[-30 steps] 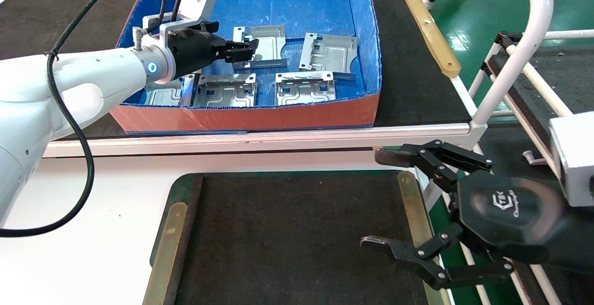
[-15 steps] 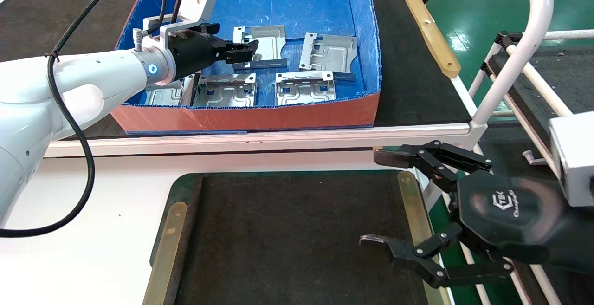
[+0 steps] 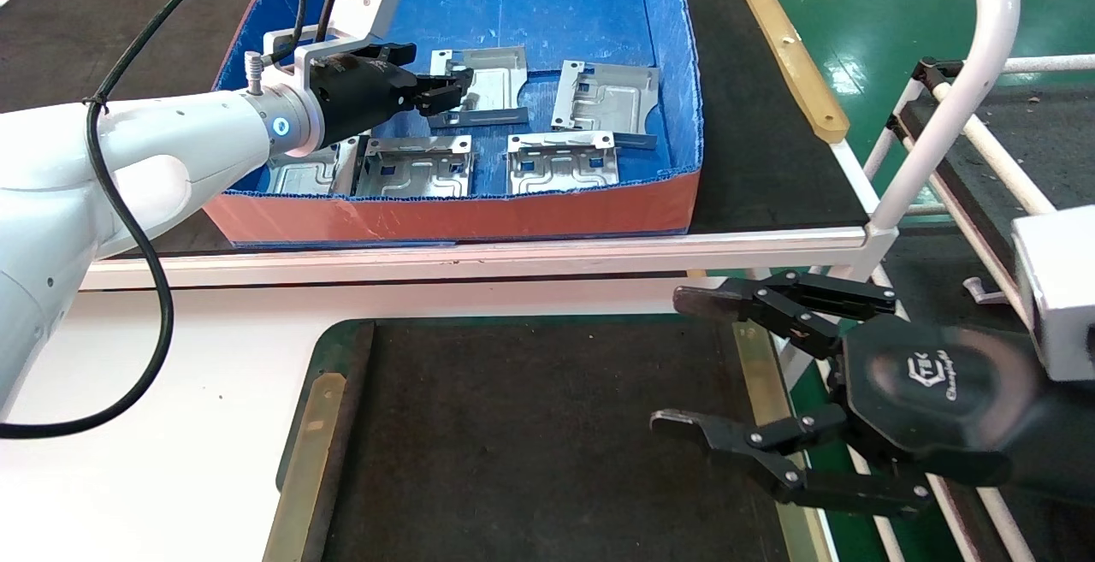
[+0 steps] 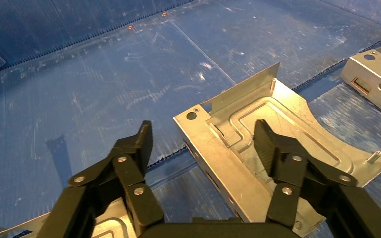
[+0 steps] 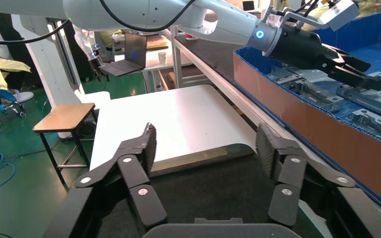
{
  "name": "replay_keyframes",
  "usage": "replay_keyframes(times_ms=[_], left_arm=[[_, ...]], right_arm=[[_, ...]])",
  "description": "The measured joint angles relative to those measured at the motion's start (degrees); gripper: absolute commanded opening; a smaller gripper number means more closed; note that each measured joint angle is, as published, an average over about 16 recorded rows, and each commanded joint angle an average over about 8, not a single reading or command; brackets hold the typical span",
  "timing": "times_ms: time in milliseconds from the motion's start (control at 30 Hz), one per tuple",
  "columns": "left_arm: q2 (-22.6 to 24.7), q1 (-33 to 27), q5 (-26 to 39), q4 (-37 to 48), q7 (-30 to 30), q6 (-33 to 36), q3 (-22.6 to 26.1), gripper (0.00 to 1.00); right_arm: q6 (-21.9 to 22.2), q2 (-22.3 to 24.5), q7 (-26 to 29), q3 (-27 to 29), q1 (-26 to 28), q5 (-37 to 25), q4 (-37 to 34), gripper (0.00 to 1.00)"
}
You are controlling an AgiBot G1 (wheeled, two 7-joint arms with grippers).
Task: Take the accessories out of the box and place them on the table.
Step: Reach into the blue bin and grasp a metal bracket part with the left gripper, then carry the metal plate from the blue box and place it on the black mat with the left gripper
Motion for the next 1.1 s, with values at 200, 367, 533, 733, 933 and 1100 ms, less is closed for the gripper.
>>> replay_keyframes(times_ms=[200, 367, 533, 733, 933, 1100], left_arm=[[-0.02, 0.02, 0.02, -0.06, -0.01, 0.03, 0.0, 0.0], [-0.04, 0.03, 0.05, -0.09, -0.01, 0.04, 0.0, 0.0], [-0.06, 0.04, 0.08, -0.1, -0.01, 0.05, 0.0, 0.0], [-0.14, 0.07, 0.09, -0.17, -0.02, 0.12, 0.01, 0.0], [-0.22, 0.21, -0.16, -0.82, -0.19, 0.55, 0.05, 0.0], [-0.26, 0.3, -0.77, -2.05, -0.21, 1.41, 0.08, 0.0]], right_arm=[[0.0, 0.0, 0.0, 0.0, 0.0, 0.0, 0.0, 0.0], [0.0, 0.0, 0.0, 0.0, 0.0, 0.0, 0.0, 0.0], [0.0, 0.0, 0.0, 0.0, 0.0, 0.0, 0.0, 0.0], [0.0, 0.0, 0.0, 0.0, 0.0, 0.0, 0.0, 0.0], [0.0, 0.0, 0.0, 0.0, 0.0, 0.0, 0.0, 0.0], [0.0, 0.0, 0.0, 0.0, 0.0, 0.0, 0.0, 0.0]])
